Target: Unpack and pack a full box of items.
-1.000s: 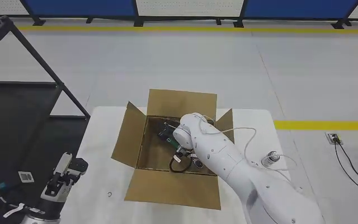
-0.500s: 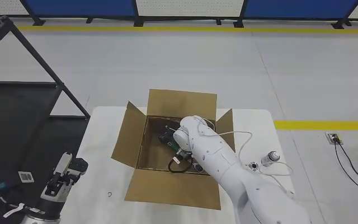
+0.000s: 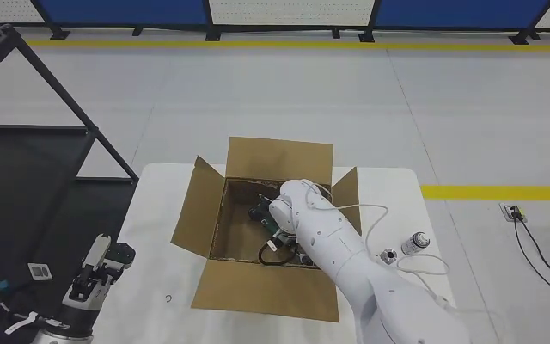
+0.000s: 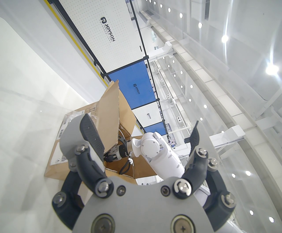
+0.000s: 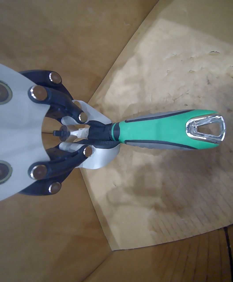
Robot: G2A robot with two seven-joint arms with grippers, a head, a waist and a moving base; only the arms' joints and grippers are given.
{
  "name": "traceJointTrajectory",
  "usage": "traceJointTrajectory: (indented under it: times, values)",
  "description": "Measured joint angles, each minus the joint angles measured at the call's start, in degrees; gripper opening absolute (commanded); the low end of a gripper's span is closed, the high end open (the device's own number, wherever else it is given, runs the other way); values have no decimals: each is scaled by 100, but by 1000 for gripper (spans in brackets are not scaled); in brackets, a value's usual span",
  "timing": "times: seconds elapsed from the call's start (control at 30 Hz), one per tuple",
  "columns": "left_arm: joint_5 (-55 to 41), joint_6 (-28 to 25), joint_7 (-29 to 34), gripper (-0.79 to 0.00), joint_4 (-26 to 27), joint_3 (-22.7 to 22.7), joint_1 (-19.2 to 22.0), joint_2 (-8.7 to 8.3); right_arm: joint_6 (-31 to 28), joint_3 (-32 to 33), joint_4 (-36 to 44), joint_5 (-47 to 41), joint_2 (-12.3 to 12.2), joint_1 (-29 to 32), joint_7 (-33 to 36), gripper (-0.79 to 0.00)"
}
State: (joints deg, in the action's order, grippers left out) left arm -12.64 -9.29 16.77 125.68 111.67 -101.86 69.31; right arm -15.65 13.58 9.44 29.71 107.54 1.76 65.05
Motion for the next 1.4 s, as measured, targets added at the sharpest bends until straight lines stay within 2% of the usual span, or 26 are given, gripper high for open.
traceJointTrajectory:
  times: [0.1,0.17,0.37,0.83,0.9,0.93,0.97,1.03,1.1,1.4]
  values:
    - [0,0,0,0,0,0,0,0,-5,29,-27,16,10,-2,-6,-585]
    - [0,0,0,0,0,0,0,0,-1,47,-41,25,15,0,-12,-603]
    - [0,0,0,0,0,0,0,0,13,109,-70,47,18,-9,-63,-591]
    - [0,0,0,0,0,0,0,0,18,266,96,198,-42,-325,-561,-536]
    - [0,0,0,0,0,0,0,0,38,284,174,238,-53,-375,-608,-480]
    - [0,0,0,0,0,0,0,0,37,290,211,260,-58,-396,-622,-403]
    - [0,0,0,0,0,0,0,0,22,298,246,280,-66,-417,-633,-169]
    - [0,0,0,0,0,0,0,0,-15,321,309,318,-91,-469,-661,-37]
    - [0,0,0,0,0,0,0,0,-19,340,377,368,-119,-509,-681,0]
    - [0,0,0,0,0,0,0,0,-138,478,894,529,-314,-613,-697,0]
